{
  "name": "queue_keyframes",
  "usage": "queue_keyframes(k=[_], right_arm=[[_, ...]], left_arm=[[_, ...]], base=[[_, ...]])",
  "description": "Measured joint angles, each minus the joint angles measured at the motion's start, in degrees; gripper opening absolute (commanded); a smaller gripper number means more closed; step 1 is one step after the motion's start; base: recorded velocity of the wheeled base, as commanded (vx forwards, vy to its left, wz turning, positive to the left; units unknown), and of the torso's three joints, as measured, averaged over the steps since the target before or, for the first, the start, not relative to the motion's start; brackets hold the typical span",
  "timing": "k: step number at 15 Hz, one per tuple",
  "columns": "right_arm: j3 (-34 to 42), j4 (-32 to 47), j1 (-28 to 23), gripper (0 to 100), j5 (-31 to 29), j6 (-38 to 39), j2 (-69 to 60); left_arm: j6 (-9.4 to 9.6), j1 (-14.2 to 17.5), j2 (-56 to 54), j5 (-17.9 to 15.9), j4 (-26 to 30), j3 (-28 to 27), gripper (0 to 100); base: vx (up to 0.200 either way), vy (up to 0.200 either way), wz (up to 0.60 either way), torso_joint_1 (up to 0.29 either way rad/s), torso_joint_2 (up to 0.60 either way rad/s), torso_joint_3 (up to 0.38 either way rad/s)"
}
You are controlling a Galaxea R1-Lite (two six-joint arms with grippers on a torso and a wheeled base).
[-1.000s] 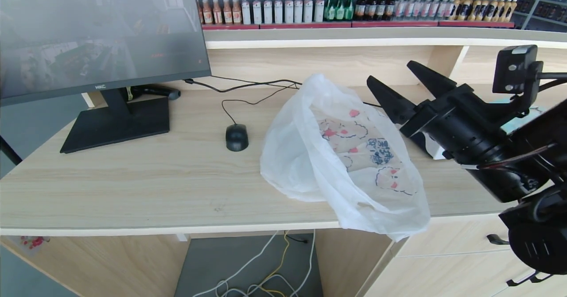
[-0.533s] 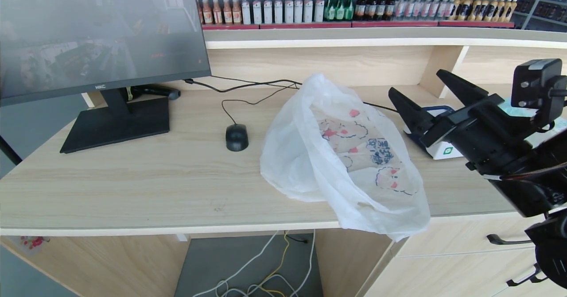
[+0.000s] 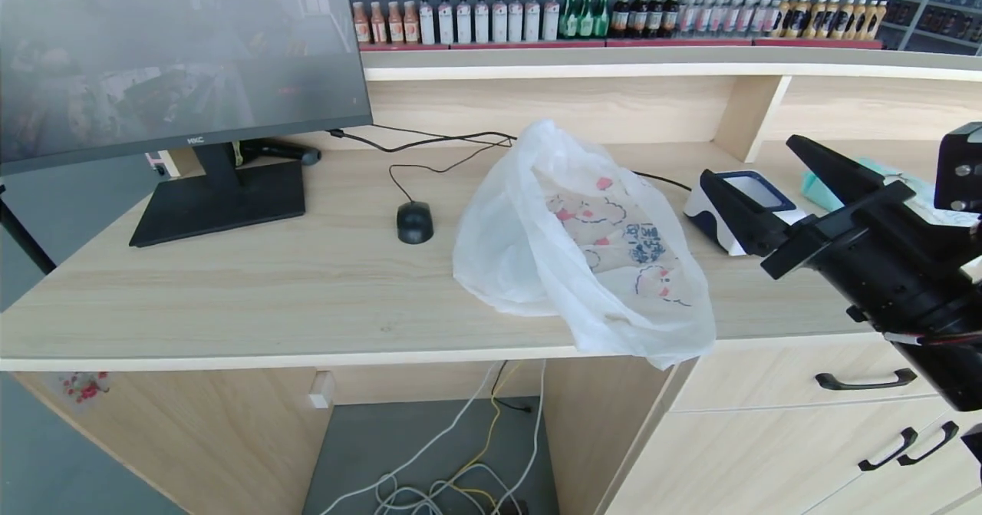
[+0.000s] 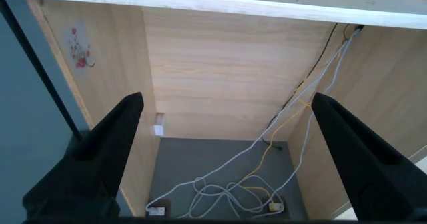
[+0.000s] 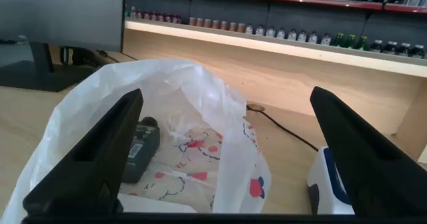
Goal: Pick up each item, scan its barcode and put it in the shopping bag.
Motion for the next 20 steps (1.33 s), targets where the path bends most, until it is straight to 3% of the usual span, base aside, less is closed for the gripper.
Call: queue_keyframes(k=[14,20], right_arm=[[5.27,-0.06,1.10,100,0.02,-0.07,-5.85],[3.36,-0.06,1.32,100,0.06,-0.16,-4.86]], left_arm=[[-0.28,0.05,0.00,0.00,0.00,0.00,100],[-0.34,0.05,0.00,0.00,0.00,0.00,100]], base=[[0.000,-0.200,0.00,0.004,0.00,0.001],[0.000,-0.200,0.00,0.003,0.00,0.004]])
